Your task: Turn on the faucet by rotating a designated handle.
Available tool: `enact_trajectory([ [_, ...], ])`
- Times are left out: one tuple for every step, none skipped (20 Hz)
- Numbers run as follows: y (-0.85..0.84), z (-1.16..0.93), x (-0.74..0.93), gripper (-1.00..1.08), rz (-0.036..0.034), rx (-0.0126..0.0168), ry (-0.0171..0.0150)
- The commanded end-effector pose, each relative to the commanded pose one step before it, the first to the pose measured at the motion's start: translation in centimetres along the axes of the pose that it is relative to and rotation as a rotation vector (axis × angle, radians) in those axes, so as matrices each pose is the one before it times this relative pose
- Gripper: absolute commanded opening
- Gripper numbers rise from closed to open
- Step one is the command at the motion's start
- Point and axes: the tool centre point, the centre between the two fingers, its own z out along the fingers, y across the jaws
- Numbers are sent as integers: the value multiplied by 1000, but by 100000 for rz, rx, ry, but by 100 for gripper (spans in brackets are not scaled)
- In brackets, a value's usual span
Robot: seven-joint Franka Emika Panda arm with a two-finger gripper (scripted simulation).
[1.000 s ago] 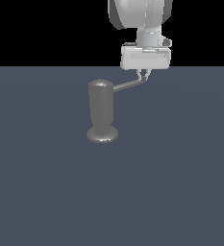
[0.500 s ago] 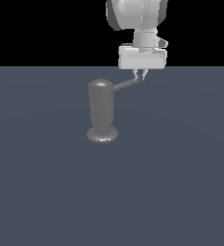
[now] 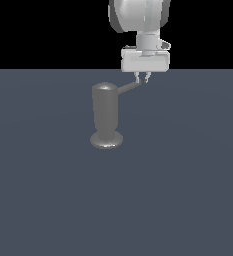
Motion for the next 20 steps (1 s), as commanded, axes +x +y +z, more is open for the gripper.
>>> enact_trajectory([
  [-27, 1106, 430, -100, 199, 118, -627],
  [13, 27, 143, -100, 57, -4, -39],
  [-26, 0, 146, -100, 0, 0, 0],
  [14, 27, 137, -100, 57, -4, -39],
  [-25, 0, 141, -100, 0, 0, 0],
  [-24, 0, 138, -100, 0, 0, 0],
  [16, 27, 129, -100, 57, -4, -39],
  [-23, 0, 132, -100, 0, 0, 0],
  [17, 27, 123, -100, 57, -4, -39],
  [-22, 0, 127, -100, 0, 0, 0],
  [18, 27, 117, -100, 57, -4, -39],
  [-21, 0, 121, -100, 0, 0, 0],
  [-21, 0, 118, -100, 0, 0, 0],
  [20, 27, 109, -100, 57, -4, -39],
  [-20, 0, 112, -100, 0, 0, 0],
  [-19, 0, 110, -100, 0, 0, 0],
  [22, 27, 100, -100, 57, -5, -39],
  [-18, 0, 104, -100, 0, 0, 0],
  [-18, 0, 101, -100, 0, 0, 0],
  [24, 27, 92, -100, 57, -5, -39],
])
